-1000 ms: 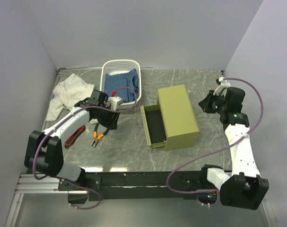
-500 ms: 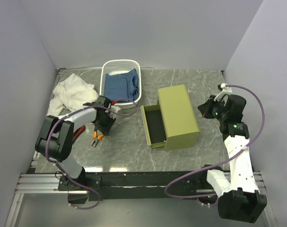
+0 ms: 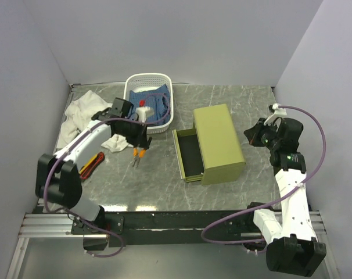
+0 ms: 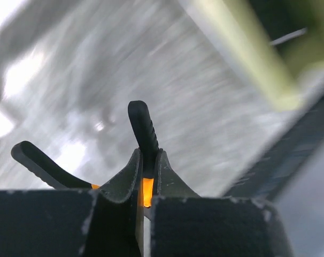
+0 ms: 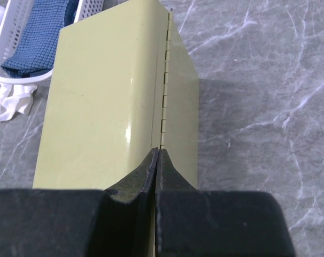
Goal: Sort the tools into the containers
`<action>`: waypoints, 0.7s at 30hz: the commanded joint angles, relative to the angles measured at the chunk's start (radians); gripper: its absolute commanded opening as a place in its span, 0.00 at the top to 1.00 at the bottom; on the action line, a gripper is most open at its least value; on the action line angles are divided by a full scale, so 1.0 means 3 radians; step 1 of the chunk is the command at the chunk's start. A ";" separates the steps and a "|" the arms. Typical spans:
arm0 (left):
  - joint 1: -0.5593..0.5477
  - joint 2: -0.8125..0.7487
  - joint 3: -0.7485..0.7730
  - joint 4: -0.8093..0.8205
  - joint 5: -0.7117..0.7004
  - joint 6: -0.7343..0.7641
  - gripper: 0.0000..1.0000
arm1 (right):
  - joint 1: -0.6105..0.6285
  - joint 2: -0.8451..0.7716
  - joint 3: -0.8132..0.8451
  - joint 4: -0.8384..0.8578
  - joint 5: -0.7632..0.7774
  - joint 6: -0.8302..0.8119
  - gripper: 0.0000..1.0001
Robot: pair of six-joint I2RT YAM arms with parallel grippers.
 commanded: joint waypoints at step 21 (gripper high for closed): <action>-0.0464 0.0587 -0.0212 0.4459 0.1885 -0.4255 0.99 | -0.0275 -0.0063 -0.0042 0.0006 0.0184 -0.0078 1.00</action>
